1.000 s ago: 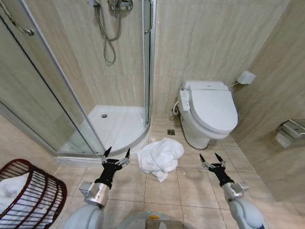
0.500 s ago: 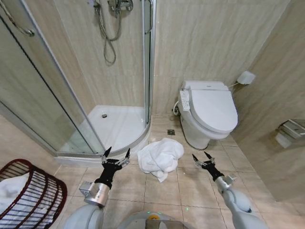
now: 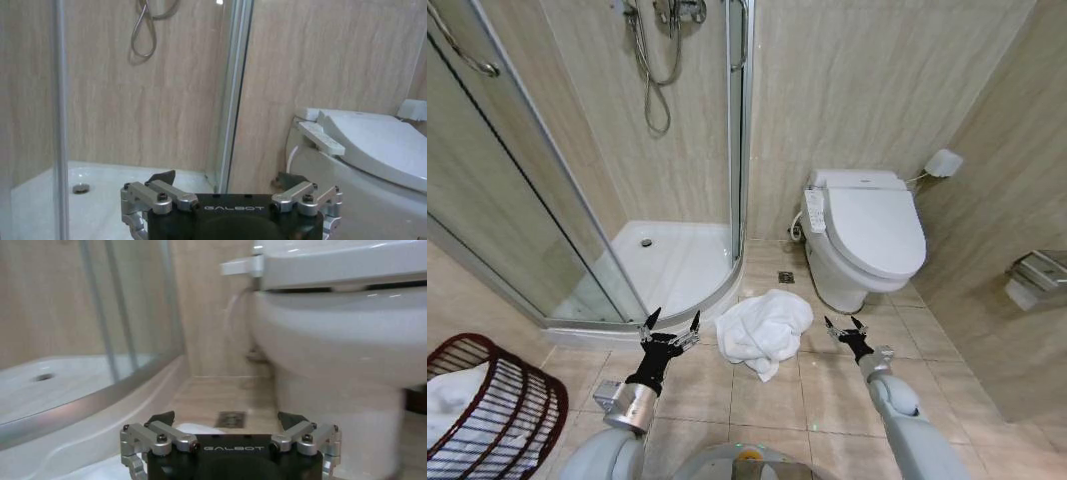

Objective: Discard the used towel into the hamper.

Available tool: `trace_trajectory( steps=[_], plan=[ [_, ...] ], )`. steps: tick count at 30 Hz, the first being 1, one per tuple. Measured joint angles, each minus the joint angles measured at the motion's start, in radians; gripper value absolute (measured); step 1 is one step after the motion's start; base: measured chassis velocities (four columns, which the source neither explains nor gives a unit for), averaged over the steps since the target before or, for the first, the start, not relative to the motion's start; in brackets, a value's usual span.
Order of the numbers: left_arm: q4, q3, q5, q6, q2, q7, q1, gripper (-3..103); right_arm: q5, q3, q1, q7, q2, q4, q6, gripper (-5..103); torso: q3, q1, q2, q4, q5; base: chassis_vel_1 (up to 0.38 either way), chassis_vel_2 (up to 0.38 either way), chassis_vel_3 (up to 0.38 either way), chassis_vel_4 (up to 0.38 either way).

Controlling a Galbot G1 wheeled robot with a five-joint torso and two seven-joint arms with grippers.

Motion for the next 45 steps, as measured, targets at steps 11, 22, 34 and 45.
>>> trace_trajectory(
  steps=[11, 22, 34, 45],
  plan=[
    [0.000, 0.000, 0.000, 0.000, 0.000, 0.000, 0.000, 100, -0.018, -0.008, 0.032, -0.079, 0.008, -0.062, 0.073, 100, 0.000, 0.000, 0.001, -0.0001, 0.0000, -0.025, 0.013, 0.019, -0.019],
    [0.000, 0.000, 0.000, 0.000, 0.000, 0.000, 0.000, 100, 0.043, -0.028, 0.131, -0.356, 0.054, -0.225, 0.191, 100, 0.001, 0.001, 0.001, 0.0001, -0.0003, -0.093, 0.090, 0.104, -0.079],
    [0.000, 0.000, 0.000, 0.000, 0.000, 0.000, 0.000, 100, -0.129, -0.128, 0.225, -0.171, 0.126, -0.346, 0.100, 100, 0.001, 0.000, 0.001, 0.0000, 0.0002, 0.014, -0.004, -0.010, 0.008],
    [0.000, 0.000, 0.000, 0.000, 0.000, 0.000, 0.000, 100, -0.153, -0.198, 0.371, -0.059, 0.188, -0.555, 0.039, 100, 0.001, 0.000, 0.001, 0.0000, 0.0000, 0.000, 0.000, 0.000, 0.000]
  ],
)
